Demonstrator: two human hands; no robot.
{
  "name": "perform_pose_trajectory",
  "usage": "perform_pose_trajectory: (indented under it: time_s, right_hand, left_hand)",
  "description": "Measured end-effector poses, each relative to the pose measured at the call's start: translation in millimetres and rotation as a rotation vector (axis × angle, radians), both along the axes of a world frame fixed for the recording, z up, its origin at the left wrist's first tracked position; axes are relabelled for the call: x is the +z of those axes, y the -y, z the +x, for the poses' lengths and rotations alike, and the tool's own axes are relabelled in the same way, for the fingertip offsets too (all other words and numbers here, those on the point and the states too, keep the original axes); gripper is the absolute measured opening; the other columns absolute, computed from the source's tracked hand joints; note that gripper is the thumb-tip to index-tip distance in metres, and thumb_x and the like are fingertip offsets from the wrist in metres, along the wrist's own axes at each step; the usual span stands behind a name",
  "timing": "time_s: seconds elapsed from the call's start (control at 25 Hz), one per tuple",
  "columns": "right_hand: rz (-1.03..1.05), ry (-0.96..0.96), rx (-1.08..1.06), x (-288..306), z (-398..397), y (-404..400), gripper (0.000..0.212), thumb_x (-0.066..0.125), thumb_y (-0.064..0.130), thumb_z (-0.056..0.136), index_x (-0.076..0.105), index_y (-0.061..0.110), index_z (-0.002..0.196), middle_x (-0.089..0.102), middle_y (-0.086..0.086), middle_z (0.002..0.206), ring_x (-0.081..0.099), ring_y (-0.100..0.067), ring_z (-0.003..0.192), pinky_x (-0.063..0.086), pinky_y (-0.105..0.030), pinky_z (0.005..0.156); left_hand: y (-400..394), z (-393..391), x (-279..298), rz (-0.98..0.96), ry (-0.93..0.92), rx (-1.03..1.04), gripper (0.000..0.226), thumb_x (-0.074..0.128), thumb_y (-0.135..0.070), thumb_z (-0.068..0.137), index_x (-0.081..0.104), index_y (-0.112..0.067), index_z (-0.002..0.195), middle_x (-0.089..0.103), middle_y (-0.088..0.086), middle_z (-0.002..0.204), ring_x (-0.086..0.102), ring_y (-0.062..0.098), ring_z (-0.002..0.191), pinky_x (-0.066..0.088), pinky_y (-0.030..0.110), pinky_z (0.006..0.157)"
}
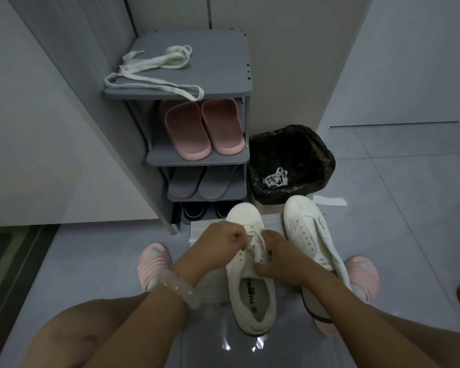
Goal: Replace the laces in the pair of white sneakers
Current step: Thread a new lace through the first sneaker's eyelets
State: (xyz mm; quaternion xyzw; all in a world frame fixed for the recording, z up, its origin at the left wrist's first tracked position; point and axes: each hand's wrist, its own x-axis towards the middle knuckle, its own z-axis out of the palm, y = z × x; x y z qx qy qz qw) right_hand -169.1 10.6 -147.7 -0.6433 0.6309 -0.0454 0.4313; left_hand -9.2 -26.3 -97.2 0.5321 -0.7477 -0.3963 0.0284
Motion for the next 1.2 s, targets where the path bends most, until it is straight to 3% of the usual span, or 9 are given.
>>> perform_pose_trajectory:
  time_s: [0.16,0.24,0.32,0.4,0.48,0.68,0.88,1.04,1.2]
  right_hand:
    - [0.007,-0.032,0.0,3,1,-1,0.053,0.062,0.034,0.081,0.044,0.008,0.123,0.038,0.002,0.129,0.046,-0.013,0.105,0.04,-0.025,0.091]
    - [0.007,-0.049,0.017,4,2,-1,0.033,0.061,0.034,0.081,0.046,0.013,0.101,0.042,0.0,0.115,0.044,-0.013,0.094,0.04,-0.026,0.082]
    - [0.04,-0.037,0.007,6,2,-2,0.034,0.061,0.034,0.083,0.048,0.014,0.107,0.044,-0.003,0.116,0.046,-0.015,0.099,0.04,-0.026,0.083]
    - [0.013,-0.004,-0.138,6,0,0,0.045,0.063,0.034,0.085,0.05,0.012,0.121,0.047,-0.004,0.12,0.05,-0.016,0.106,0.04,-0.023,0.086]
    - [-0.141,0.004,-0.249,7,2,1,0.03,0.065,0.03,0.085,0.057,0.013,0.108,0.052,-0.004,0.108,0.052,-0.014,0.092,0.039,-0.02,0.077]
    - [-0.203,-0.004,-0.229,-2,11,2,0.01,0.058,0.014,0.087,0.065,0.007,0.089,0.053,0.0,0.082,0.049,-0.012,0.076,0.034,-0.019,0.062]
    - [0.452,0.79,-0.824,7,1,1,0.021,0.047,0.009,0.083,0.055,0.013,0.063,0.052,0.002,0.061,0.041,-0.01,0.058,0.03,-0.023,0.056]
    - [0.452,0.699,-0.74,4,-1,2,0.019,0.054,0.012,0.089,0.054,0.013,0.07,0.054,-0.003,0.068,0.047,-0.012,0.061,0.038,-0.023,0.059]
    - [0.17,0.372,-0.595,2,-4,1,0.018,0.063,0.007,0.084,0.053,0.012,0.07,0.057,-0.004,0.063,0.053,-0.012,0.057,0.045,-0.021,0.057]
  left_hand:
    - [2,6,37,0.418,-0.912,0.345,0.035,0.036,-0.015,0.098,0.046,-0.011,0.066,0.063,0.002,0.081,0.062,0.015,0.085,0.05,0.022,0.081]
    - [2,7,40,0.574,-1.093,0.471,0.036,0.031,-0.018,0.1,0.039,-0.01,0.065,0.052,0.004,0.058,0.058,0.017,0.058,0.055,0.028,0.071]
    - [5,6,26,0.364,-0.678,0.491,0.034,0.035,-0.027,0.1,0.039,-0.011,0.071,0.044,0.002,0.06,0.044,0.012,0.049,0.048,0.026,0.059]
    - [3,6,4,0.062,-0.109,0.32,0.028,0.04,-0.037,0.097,0.047,-0.012,0.086,0.053,0.002,0.078,0.05,0.015,0.067,0.041,0.028,0.064]
    - [-4,4,-15,0.018,0.132,0.088,0.026,0.044,-0.038,0.095,0.05,-0.013,0.102,0.059,0.007,0.099,0.053,0.02,0.086,0.038,0.029,0.072]
    - [-14,-5,-28,0.071,0.13,-0.096,0.023,0.052,-0.022,0.089,0.04,-0.013,0.105,0.055,0.009,0.098,0.048,0.02,0.086,0.035,0.029,0.066]
    - [-8,1,-27,0.083,0.066,-0.012,0.028,0.06,-0.017,0.081,0.036,-0.014,0.094,0.046,-0.001,0.082,0.045,0.015,0.073,0.032,0.024,0.054]
    - [-6,2,-29,0.089,0.041,0.008,0.027,0.063,-0.021,0.081,0.039,-0.015,0.092,0.046,-0.005,0.082,0.045,0.012,0.074,0.03,0.017,0.052]
    - [-7,3,-33,0.077,0.01,-0.036,0.029,0.065,-0.028,0.082,0.046,-0.014,0.098,0.055,0.002,0.096,0.054,0.019,0.085,0.039,0.025,0.064]
